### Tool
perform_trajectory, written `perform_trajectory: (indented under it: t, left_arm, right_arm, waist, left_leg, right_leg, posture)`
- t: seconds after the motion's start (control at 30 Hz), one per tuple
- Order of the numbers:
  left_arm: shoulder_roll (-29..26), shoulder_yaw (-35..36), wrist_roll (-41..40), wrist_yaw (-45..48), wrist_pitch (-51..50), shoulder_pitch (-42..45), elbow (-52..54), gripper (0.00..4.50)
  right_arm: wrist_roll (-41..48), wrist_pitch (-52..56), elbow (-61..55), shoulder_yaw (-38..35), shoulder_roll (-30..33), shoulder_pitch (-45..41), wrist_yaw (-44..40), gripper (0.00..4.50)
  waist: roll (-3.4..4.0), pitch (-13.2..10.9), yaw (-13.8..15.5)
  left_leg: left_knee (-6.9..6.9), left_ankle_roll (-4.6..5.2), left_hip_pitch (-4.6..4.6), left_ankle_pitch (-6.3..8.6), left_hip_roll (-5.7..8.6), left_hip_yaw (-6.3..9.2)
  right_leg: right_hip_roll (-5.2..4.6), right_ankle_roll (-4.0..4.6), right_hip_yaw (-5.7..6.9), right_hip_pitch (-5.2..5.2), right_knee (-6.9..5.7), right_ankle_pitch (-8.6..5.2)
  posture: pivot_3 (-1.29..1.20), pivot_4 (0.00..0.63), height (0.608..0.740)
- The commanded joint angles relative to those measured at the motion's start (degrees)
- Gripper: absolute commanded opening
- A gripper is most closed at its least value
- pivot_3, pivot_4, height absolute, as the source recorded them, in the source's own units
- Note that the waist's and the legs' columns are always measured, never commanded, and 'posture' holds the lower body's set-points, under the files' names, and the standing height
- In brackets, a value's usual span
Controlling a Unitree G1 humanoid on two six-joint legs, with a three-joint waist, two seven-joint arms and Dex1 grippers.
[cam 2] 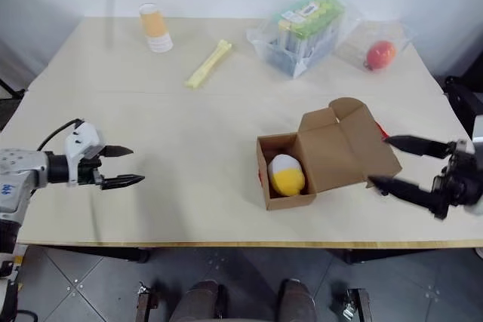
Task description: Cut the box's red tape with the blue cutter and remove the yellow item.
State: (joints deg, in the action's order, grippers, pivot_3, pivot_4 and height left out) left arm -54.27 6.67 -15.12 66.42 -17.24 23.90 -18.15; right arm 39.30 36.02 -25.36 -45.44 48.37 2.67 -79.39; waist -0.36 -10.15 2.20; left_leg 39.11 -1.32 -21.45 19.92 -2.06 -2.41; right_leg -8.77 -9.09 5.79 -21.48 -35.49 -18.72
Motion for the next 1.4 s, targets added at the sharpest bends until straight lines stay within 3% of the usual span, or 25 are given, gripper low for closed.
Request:
perform_trajectory:
  t: [0.03, 0.1, 0.23, 0.3, 0.43, 0.57, 0.8, 0.93, 1.2, 1.4]
  left_arm:
    - [3.2, 0.6, -4.4, -1.5, -4.5, 5.3, 7.4, 4.48]
    - [6.2, -2.3, -4.8, -2.4, -9.2, 11.4, 9.6, 4.48]
    - [16.2, -17.8, -5.6, 3.3, -26.9, 29.3, 11.9, 4.48]
    - [18.5, -24.0, -3.3, 7.2, -25.3, 32.5, 12.3, 4.48]
    - [30.9, -34.1, 2.6, 4.6, -24.5, 41.7, 5.3, 4.48]
    - [39.2, -40.6, 9.8, 0.7, -19.4, 45.1, -1.1, 4.48]
    - [43.8, -46.1, 18.6, -0.5, -9.9, 46.9, -10.4, 4.48]
    - [46.6, -43.9, 20.6, -2.9, -2.2, 48.3, -16.3, 3.64]
    - [51.8, -34.0, 18.0, -3.9, 5.8, 54.0, -28.7, 3.64]
    - [50.0, -14.3, 4.4, -2.3, 5.0, 56.0, -34.9, 3.64]
  right_arm:
    - [-0.8, -7.5, -3.7, -4.5, -1.0, 4.3, -0.2, 4.5]
    - [0.6, -8.8, -4.4, -5.4, -1.1, 4.5, 2.0, 4.5]
    - [6.5, -9.4, -8.2, -8.3, -2.8, 10.2, 0.2, 4.5]
    - [7.7, -10.7, -8.5, -8.4, -3.5, 11.8, 0.5, 4.5]
    - [9.0, -11.3, -11.2, -9.7, -5.8, 16.7, 4.1, 4.5]
    - [10.4, -12.2, -15.1, -11.7, -8.8, 22.5, 7.3, 4.5]
    - [11.2, -16.3, -22.1, -12.5, -16.9, 32.2, 13.8, 4.5]
    - [10.8, -19.0, -23.3, -11.2, -19.2, 35.3, 16.0, 4.5]
    - [12.9, -21.3, -23.6, -8.1, -18.1, 33.5, 22.4, 4.5]
    - [16.7, -20.8, -22.4, -4.4, -15.4, 28.7, 26.4, 4.5]
  waist:
    - [-0.02, 0.0, 0.9]
    - [-0.11, -0.1, 1.5]
    - [-0.33, 0.0, 2.4]
    - [-0.3, 0.0, 1.7]
    - [-0.28, 0.0, 0.4]
    - [-0.26, 0.0, 0.4]
    - [-0.23, 0.0, 0.7]
    - [-0.23, 0.0, 0.8]
    - [-0.24, 0.0, 0.9]
    - [-0.22, 0.0, 0.3]
  left_leg:
    - [0.04, 0.01, -0.01, 0.01, 0.01, -0.01]
    - [0.17, 0.04, -0.03, 0.0, 0.05, -0.01]
    - [0.47, 0.07, -0.09, -0.04, 0.05, 0.18]
    - [0.46, 0.1, -0.05, 0.02, 0.1, 0.06]
    - [0.09, 0.13, 0.19, 0.08, 0.09, -0.2]
    - [0.07, 0.14, 0.15, 0.06, 0.09, -0.28]
    - [0.05, 0.16, 0.17, 0.06, 0.09, -0.45]
    - [0.05, 0.24, 0.14, 0.07, 0.11, -0.61]
    - [0.06, 0.3, 0.1, 0.09, 0.11, -0.67]
    - [0.04, 0.31, 0.14, 0.09, 0.09, -0.71]
  right_leg:
    - [0.0, 0.0, -0.01, 0.02, 0.0, 0.0]
    - [-0.01, 0.0, -0.04, 0.06, -0.02, 0.02]
    - [0.01, 0.03, 0.03, 0.19, -0.16, 0.06]
    - [0.0, -0.05, -0.07, 0.21, -0.11, 0.11]
    - [0.02, -0.04, -0.17, 0.14, 0.03, 0.1]
    - [0.02, -0.03, -0.25, 0.05, 0.08, 0.1]
    - [0.02, -0.03, -0.43, 0.01, 0.22, 0.1]
    - [0.03, -0.03, -0.54, 0.04, 0.49, 0.1]
    - [0.02, -0.03, -0.59, -0.01, 0.52, 0.1]
    - [0.03, -0.03, -0.6, -0.07, 0.41, 0.1]
  posture:
    - [0.0, 0.15, 0.74]
    - [0.0, 0.15, 0.74]
    - [0.0, 0.15, 0.74]
    - [0.0, 0.15, 0.74]
    - [0.0, 0.15, 0.74]
    - [0.0, 0.15, 0.74]
    - [0.0, 0.15, 0.74]
    - [0.0, 0.15, 0.74]
    - [0.0, 0.15, 0.74]
    - [0.0, 0.15, 0.74]
